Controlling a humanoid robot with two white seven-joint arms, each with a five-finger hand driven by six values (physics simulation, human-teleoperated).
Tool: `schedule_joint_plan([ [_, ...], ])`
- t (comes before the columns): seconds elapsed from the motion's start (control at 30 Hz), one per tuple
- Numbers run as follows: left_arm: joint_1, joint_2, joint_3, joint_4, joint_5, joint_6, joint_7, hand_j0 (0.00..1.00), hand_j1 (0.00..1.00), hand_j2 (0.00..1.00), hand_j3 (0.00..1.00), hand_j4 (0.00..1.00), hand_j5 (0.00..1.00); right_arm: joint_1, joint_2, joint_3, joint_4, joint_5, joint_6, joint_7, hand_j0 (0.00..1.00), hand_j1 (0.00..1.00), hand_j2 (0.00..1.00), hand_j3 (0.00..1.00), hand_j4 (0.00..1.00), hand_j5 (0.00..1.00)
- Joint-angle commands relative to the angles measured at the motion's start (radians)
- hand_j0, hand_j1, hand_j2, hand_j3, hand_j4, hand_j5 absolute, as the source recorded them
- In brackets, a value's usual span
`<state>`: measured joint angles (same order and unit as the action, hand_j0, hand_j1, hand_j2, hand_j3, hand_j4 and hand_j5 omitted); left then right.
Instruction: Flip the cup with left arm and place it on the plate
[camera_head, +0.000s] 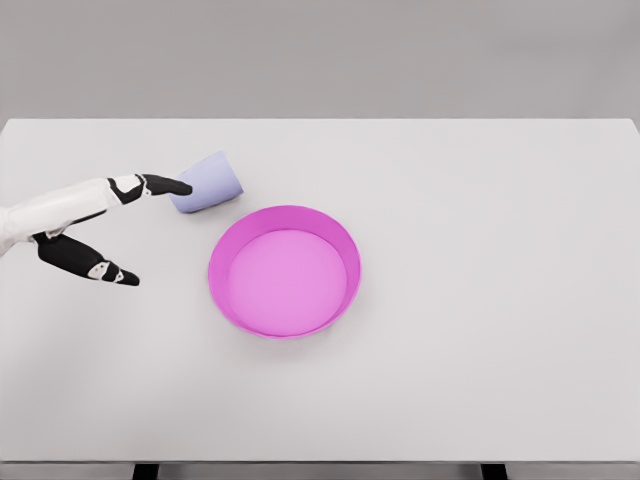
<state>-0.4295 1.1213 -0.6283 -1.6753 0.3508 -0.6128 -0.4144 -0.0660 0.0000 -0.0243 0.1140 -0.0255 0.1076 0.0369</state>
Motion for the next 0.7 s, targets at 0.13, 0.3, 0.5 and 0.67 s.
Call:
schedule_joint_plan([
  [0.13,-0.044,0.002,-0.002,-0.001,-0.035,0.002,0.0,1.0,1.0,1.0,1.0,1.0,1.0,0.003,0.0,-0.003,0.009,0.001,0.0,0.001,1.0,1.0,1.0,1.0,1.0,1.0],
  [0.3,-0.089,-0.005,-0.007,0.0,-0.066,0.002,0.0,1.0,1.0,1.0,1.0,1.0,1.0,0.003,0.0,-0.003,0.009,-0.001,0.001,0.0,1.0,1.0,1.0,1.0,1.0,1.0],
  [0.5,-0.086,-0.005,0.01,-0.046,-0.061,0.322,0.137,1.0,1.0,1.0,1.0,1.0,1.0,0.003,0.0,-0.005,0.009,0.001,0.001,0.0,1.0,1.0,1.0,1.0,1.0,1.0],
  [0.67,-0.072,-0.024,-0.001,-0.089,-0.072,0.605,0.074,1.0,1.0,1.0,1.0,1.0,1.0,0.003,0.0,-0.005,0.009,-0.001,0.001,0.0,1.0,1.0,1.0,1.0,1.0,1.0],
])
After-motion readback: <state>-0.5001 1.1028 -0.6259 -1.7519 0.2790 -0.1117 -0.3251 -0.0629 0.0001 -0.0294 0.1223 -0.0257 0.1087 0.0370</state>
